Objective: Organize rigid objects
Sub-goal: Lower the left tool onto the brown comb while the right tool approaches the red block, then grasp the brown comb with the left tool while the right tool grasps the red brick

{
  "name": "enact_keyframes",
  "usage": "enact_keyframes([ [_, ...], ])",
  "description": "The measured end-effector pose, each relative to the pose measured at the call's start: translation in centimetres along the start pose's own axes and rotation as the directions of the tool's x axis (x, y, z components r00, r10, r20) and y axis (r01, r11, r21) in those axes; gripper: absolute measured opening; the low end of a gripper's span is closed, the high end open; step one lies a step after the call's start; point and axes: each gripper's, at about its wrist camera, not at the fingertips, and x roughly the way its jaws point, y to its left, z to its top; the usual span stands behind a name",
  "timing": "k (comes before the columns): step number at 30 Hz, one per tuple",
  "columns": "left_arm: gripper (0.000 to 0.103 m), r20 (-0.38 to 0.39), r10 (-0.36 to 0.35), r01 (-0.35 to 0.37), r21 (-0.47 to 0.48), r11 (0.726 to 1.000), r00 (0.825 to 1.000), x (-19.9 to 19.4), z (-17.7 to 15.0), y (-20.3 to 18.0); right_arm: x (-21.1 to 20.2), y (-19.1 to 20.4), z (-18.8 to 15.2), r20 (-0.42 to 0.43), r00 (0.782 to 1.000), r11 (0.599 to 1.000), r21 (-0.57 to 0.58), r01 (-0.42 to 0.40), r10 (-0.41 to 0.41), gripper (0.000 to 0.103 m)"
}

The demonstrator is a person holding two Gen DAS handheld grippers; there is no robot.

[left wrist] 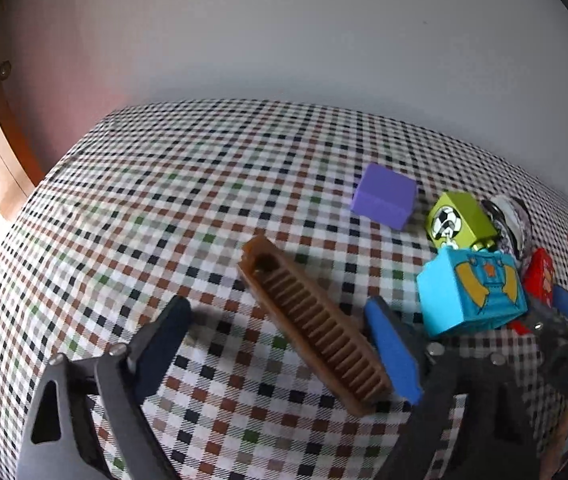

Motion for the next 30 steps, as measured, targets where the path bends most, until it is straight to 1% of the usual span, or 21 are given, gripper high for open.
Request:
enact_keyframes([
  [1,0.086,0.002,0.001,-0.001,0.0,1.0,1.0,-0.1,0.0,0.1,0.0,0.1,-0.1,-0.005,1.0,0.999,-0.027,0.022,-0.022,0.076],
  [2,0.082,0.005,0.002,-0.002,0.001,1.0,1.0,-0.2,0.0,0.3,0.0,0.0,-0.1,-0.008,0.999,0.998,-0.041,0.037,-0.037,0.073],
  [4,0.072,0.015,0.0,0.0,-0.002,1.0,1.0,-0.8,0.0,0.6,-0.1,-0.6,0.1,-0.01,0.999,0.999,-0.032,0.041,-0.042,0.056],
  [5,0.062,0.022,-0.006,0.006,0.001,1.0,1.0,-1.0,0.0,0.7,-0.2,-1.1,0.1,-0.01,0.999,0.999,-0.02,0.032,-0.032,0.053],
  [6,0.055,0.026,-0.017,0.017,0.004,1.0,1.0,-1.6,-0.3,0.5,-0.2,-1.4,0.1,-0.01,1.0,1.0,-0.012,0.026,-0.026,0.046],
  [7,0.052,0.03,-0.026,0.026,0.002,1.0,0.999,-1.8,-0.3,0.7,-0.3,-2.1,0.1,-0.009,1.0,1.0,0.003,0.017,-0.017,0.039],
  [8,0.046,0.033,-0.031,0.031,-0.002,1.0,0.999,-1.9,-0.3,0.8,-0.4,-2.5,0.2,-0.008,1.0,1.0,0.014,0.01,-0.01,0.036],
  [9,0.034,0.036,-0.034,0.034,-0.004,0.999,0.999,-2.1,-0.4,0.8,-0.5,-2.9,0.2,-0.006,1.0,1.0,0.023,0.001,-0.001,0.03],
  [10,0.029,0.039,-0.038,0.038,-0.005,0.999,0.999,-2.7,-1.2,0.0,-0.5,-3.2,0.2,-0.006,1.0,1.0,0.028,-0.005,0.005,0.027],
  [11,0.024,0.04,-0.046,0.047,-0.012,0.999,0.998,-2.8,-1.2,0.2,-0.6,-3.5,0.2,-0.004,1.0,0.999,0.032,-0.018,0.018,0.026],
  [15,0.024,0.042,-0.051,0.052,-0.014,0.999,0.998,-3.0,-1.6,-0.3,-1.0,-4.1,0.0,0.007,0.999,0.999,0.019,-0.037,0.036,0.026],
  [17,0.024,0.047,-0.073,0.073,-0.013,0.997,0.996,-3.1,-1.4,-0.5,-1.4,-4.2,-0.3,0.01,0.998,0.998,0.022,-0.067,0.067,0.026],
  [20,0.024,0.076,-0.126,0.128,-0.016,0.992,0.989,-3.8,-1.6,-0.8,-2.1,-5.0,-0.7,0.031,0.989,0.988,0.057,-0.146,0.144,0.025],
  [23,0.024,0.121,-0.162,0.166,-0.017,0.986,0.979,-5.0,-1.8,-1.3,-3.3,-5.4,-0.9,0.083,0.979,0.979,0.065,-0.194,0.188,0.025],
  [25,0.024,0.144,-0.171,0.176,-0.017,0.984,0.975,-5.2,-1.9,-1.6,-4.2,-4.8,-1.3,0.128,0.973,0.979,0.05,-0.198,0.191,0.025],
  [27,0.024,0.16,-0.184,0.187,-0.009,0.982,0.97,-5.4,-2.1,-1.9,-5.3,-4.0,-1.4,0.174,0.969,0.983,0.031,-0.181,0.173,0.025],
  [30,0.024,0.194,-0.187,0.19,0.0,0.982,0.963,-6.0,-2.2,-2.3,-6.3,-3.7,-1.8,0.22,0.964,0.988,0.01,-0.157,0.151,0.025],
])
